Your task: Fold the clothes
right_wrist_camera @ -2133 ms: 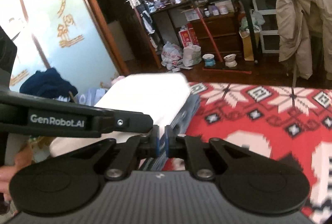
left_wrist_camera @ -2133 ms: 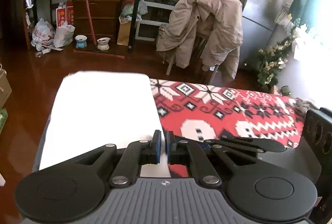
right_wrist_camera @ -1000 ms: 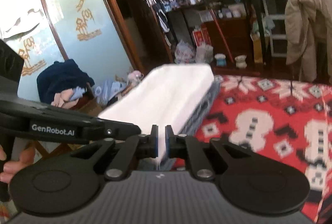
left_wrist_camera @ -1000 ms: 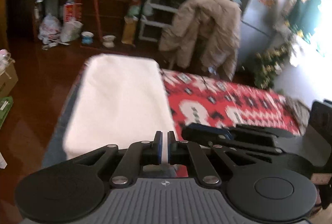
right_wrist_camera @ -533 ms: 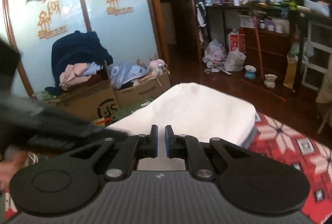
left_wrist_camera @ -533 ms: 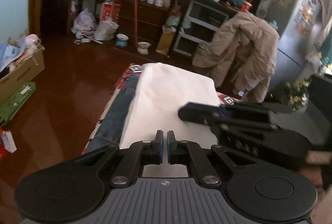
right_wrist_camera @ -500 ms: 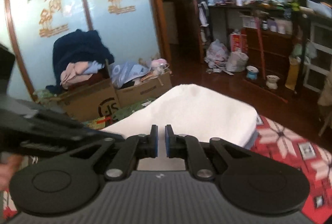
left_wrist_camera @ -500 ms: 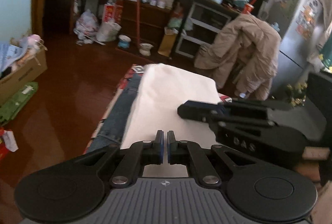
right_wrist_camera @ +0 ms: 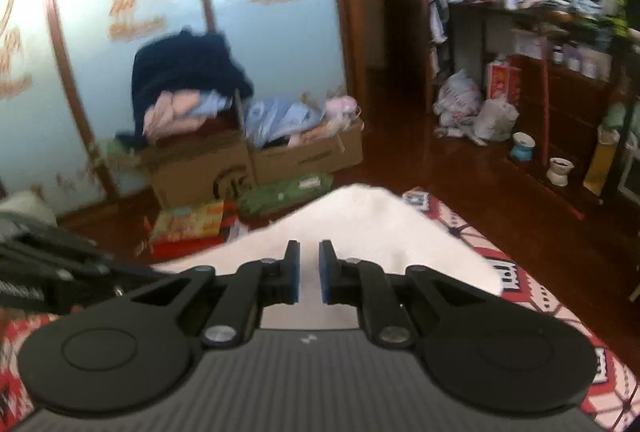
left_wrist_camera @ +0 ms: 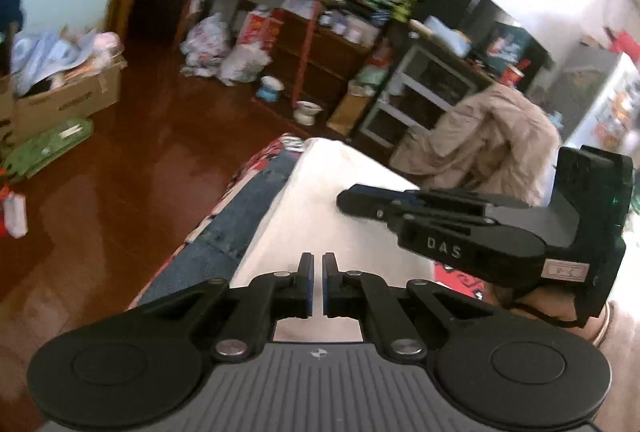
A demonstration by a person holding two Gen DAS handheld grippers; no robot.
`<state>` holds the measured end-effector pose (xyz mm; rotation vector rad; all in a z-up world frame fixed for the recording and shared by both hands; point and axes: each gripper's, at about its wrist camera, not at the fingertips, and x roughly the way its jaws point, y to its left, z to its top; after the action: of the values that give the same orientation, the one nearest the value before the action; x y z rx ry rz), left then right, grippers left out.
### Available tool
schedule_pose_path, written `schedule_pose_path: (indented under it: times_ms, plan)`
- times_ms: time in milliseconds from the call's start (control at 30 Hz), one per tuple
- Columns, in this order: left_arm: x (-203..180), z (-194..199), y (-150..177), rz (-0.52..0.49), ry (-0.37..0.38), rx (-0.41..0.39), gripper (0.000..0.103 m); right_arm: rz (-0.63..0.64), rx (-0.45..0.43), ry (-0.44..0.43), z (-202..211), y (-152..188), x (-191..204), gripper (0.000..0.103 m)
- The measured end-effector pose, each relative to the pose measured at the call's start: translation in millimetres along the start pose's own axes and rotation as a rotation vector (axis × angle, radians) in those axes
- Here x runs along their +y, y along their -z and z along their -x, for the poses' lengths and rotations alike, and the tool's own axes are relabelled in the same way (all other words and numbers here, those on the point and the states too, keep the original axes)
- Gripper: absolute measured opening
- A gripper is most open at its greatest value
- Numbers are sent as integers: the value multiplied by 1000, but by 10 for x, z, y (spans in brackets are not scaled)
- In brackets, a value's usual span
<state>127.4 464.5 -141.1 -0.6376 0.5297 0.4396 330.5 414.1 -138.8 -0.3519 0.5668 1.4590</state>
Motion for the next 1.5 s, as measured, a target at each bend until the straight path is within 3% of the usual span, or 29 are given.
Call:
schedule_pose_path:
  times_ms: [167,300,467,633,700,900,967,1133,1300,1400,1500]
  plan:
    - [30,81,203,172,-72,-84,2,16,7,25,-176,-215,-176,8]
    - [30,148,292,349,-72,-160,3,57,33,26,-274,-439,-243,11]
    - [-3,37,237,459,-52,-232,3,175,116,-139,-324,-540,-48,11]
    - [60,8,278,556,-106,-274,3,212,152,-214,-448,-526,102,11]
    - [67,57,336,576,-135,-291,3,222,153,-211,-516,-530,120,8]
    - [15,176,407,566,-173,-306,3,179,102,-13,-626,-546,-152,8]
    - [32,232,399,584,-169,-306,2,120,74,-1,-575,-576,-289,8]
    - [-92,350,377,547,-84,-314,2,72,20,-59,-116,-592,-482,11]
    - [-298,189,415,498,1,-250,2,60,47,-128,470,-290,-563,14]
    - [-367,100,486,480,-19,-217,2,118,104,-145,572,-6,-440,14]
    - [-364,80,593,463,-53,-183,2,124,97,-117,560,143,-418,7]
